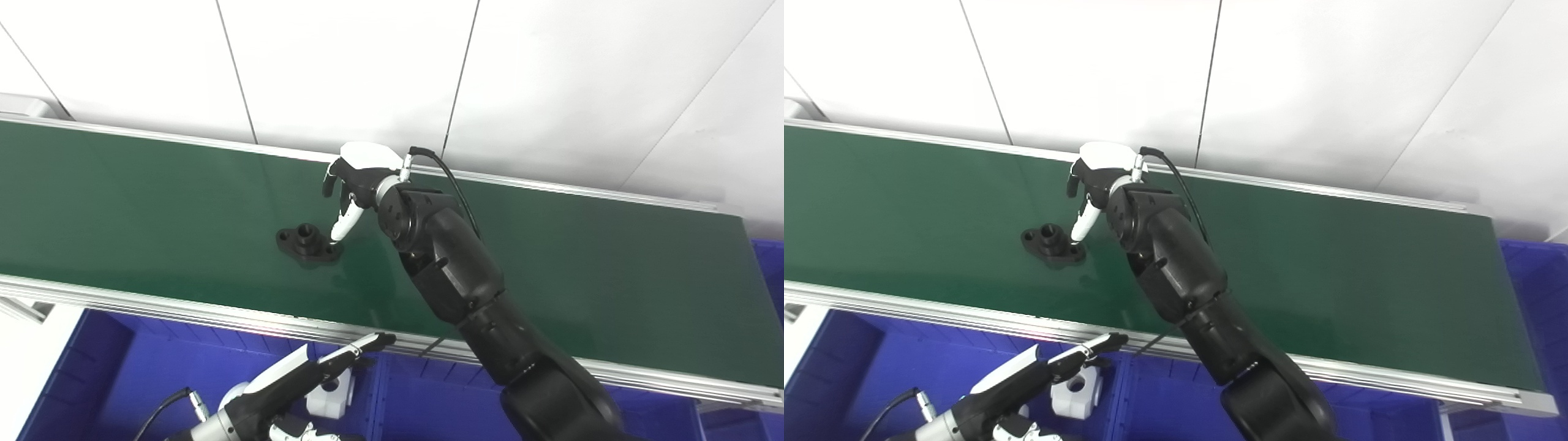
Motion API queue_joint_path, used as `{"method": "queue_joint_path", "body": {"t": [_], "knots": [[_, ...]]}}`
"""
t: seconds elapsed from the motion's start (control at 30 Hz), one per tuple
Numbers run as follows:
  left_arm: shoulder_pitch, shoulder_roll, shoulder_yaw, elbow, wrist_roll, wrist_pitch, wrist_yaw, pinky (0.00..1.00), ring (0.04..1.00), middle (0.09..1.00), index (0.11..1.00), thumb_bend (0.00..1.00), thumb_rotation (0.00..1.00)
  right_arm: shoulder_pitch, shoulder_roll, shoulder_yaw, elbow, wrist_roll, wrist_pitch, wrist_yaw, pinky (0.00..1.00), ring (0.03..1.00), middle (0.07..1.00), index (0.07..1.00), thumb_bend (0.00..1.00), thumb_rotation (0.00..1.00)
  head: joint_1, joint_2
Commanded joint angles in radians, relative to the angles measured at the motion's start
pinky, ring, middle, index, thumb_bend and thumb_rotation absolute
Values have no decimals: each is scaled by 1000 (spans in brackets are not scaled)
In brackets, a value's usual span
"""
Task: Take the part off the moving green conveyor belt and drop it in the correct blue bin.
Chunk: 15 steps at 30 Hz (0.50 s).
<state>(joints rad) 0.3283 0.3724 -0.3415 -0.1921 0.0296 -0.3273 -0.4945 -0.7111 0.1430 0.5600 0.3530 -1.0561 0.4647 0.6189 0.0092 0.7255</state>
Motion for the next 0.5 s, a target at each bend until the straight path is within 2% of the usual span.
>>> {"method": "queue_joint_path", "body": {"t": [0.0,0.07,0.17,0.2,0.3,0.4,0.43,0.47], "knots": [[3,13,-1,-44,-13,-5,0,905,979,1000,971,377,415,-26,20,17,-6,13,-4,-36,467,573,615,641,865,125,0,0],[5,15,0,-49,-14,-2,-1,902,980,1000,972,377,427,-23,21,29,5,22,-4,-50,495,587,616,603,889,125,2,1],[6,20,0,-55,-21,0,-5,907,979,1000,972,380,432,-11,27,60,37,28,-5,-83,508,609,630,605,893,132,4,7],[7,22,1,-58,-23,2,-6,909,979,1000,971,383,440,-5,31,70,50,29,-6,-98,527,635,656,617,907,182,3,7],[8,27,3,-65,-29,6,-10,913,978,1000,969,382,441,18,41,96,88,39,-13,-156,554,705,725,647,923,237,0,8],[11,32,3,-72,-29,10,-13,913,975,1000,968,387,456,49,53,102,143,65,-39,-240,573,738,743,596,919,179,2,15],[12,33,3,-75,-30,10,-13,915,971,998,965,384,453,55,55,105,164,73,-52,-266,565,710,725,576,914,115,2,15],[13,35,3,-80,-30,15,-13,915,970,997,965,384,451,67,58,108,196,83,-75,-309,562,700,719,569,912,94,4,15]]}}
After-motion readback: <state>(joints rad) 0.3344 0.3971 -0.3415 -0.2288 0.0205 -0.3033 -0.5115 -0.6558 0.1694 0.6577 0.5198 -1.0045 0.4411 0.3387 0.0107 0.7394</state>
